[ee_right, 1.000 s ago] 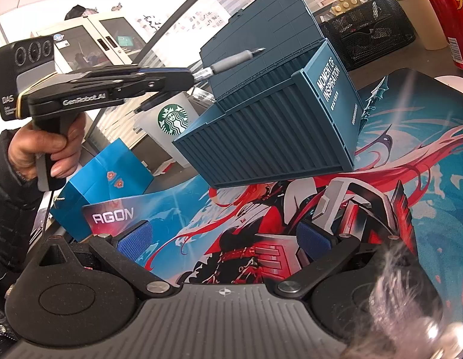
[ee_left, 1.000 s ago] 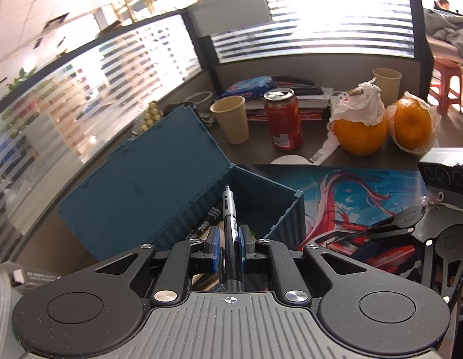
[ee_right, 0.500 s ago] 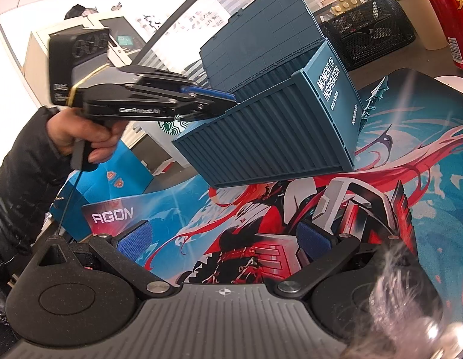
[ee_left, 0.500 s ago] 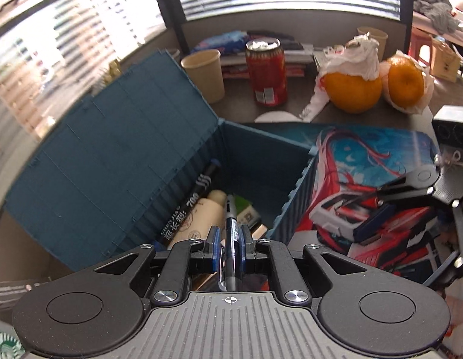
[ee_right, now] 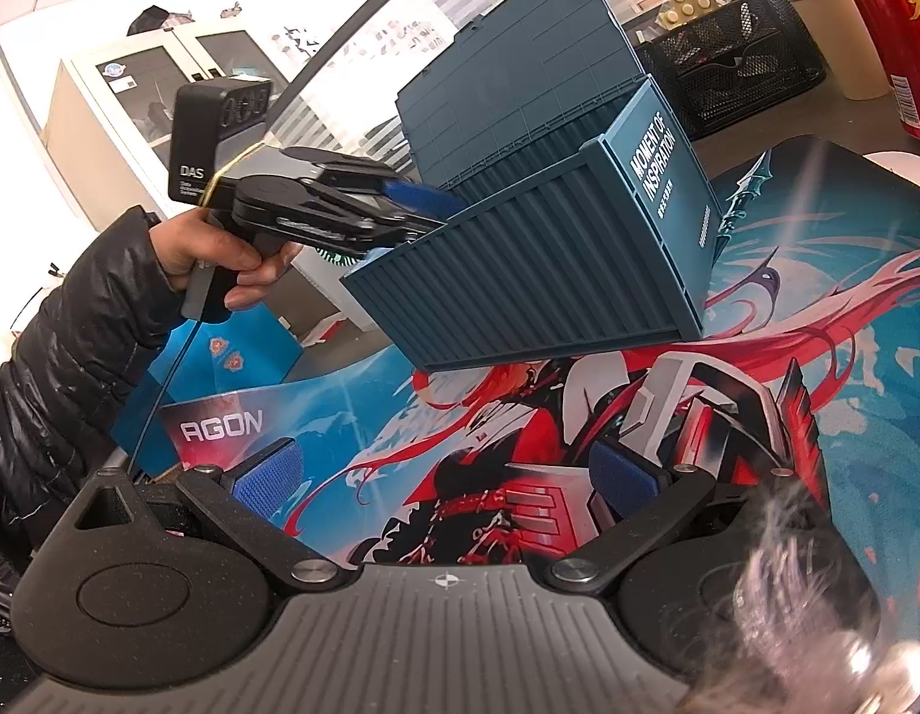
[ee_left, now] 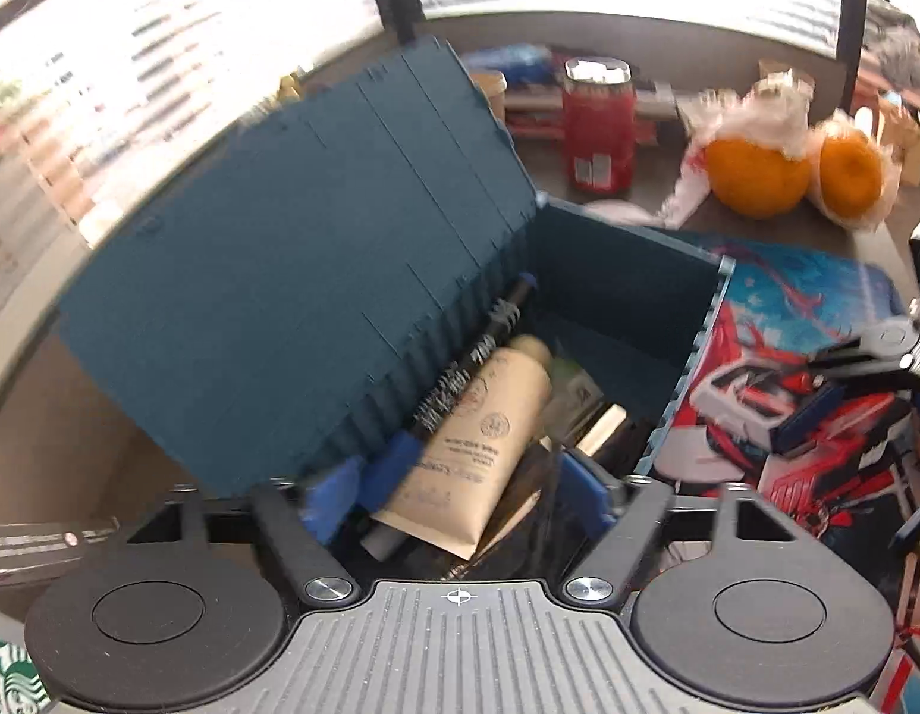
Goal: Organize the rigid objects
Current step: 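Open the left gripper and withdraw it from the box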
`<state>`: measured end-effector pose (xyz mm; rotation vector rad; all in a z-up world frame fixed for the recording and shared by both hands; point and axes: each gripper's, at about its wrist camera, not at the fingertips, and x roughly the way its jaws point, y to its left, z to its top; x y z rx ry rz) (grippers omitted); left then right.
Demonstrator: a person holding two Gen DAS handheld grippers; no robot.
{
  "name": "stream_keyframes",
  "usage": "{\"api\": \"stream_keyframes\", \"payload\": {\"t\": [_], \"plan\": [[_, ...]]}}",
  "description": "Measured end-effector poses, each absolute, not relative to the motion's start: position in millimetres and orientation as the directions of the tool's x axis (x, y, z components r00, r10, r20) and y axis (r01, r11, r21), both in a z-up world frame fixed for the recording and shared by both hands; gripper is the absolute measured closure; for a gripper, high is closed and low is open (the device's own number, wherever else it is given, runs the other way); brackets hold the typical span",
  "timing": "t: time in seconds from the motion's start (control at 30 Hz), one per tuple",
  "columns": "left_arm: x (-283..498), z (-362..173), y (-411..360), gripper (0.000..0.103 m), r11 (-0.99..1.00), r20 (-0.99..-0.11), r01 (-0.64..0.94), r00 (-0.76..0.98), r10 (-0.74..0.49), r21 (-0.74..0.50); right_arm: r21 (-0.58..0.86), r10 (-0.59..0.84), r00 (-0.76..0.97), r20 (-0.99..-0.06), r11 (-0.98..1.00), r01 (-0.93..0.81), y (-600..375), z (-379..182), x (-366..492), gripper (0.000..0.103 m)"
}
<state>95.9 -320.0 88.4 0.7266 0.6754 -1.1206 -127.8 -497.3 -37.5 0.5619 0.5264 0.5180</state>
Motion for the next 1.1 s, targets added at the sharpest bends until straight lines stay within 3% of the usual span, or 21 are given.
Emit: {"api": "stream_keyframes", "payload": {"t": [0.17,0.43,0.63,0.87,1.1], "plan": [[78.8,106.6,-304.9,0.010,0.259,-0.746,0.946,0.313,-0.587,0.193,0.608,0.582,0.746,-0.323,0.732,-0.307,-496.6,-38.1,-127.0,0.000],[52.7,119.4,-271.6,0.000,0.310,-0.699,0.914,0.400,-0.592,0.261,0.600,0.578,0.745,-0.334,0.739,-0.305,-495.1,-37.7,-126.7,0.000],[40.6,111.1,-221.4,0.000,0.481,-0.637,0.845,0.507,-0.581,0.234,0.594,0.574,0.744,-0.341,0.745,-0.302,-494.0,-37.4,-126.7,0.000],[18.8,81.4,-154.4,0.000,0.791,-0.495,0.602,0.723,-0.482,0.107,0.483,0.494,0.766,-0.411,0.831,-0.276,-470.1,-29.3,-124.0,0.000],[-1.8,42.1,-122.4,0.000,0.944,-0.481,0.329,0.825,-0.297,-0.020,0.332,0.398,0.798,-0.452,0.906,-0.263,-393.2,-5.0,-106.6,0.000]]}}
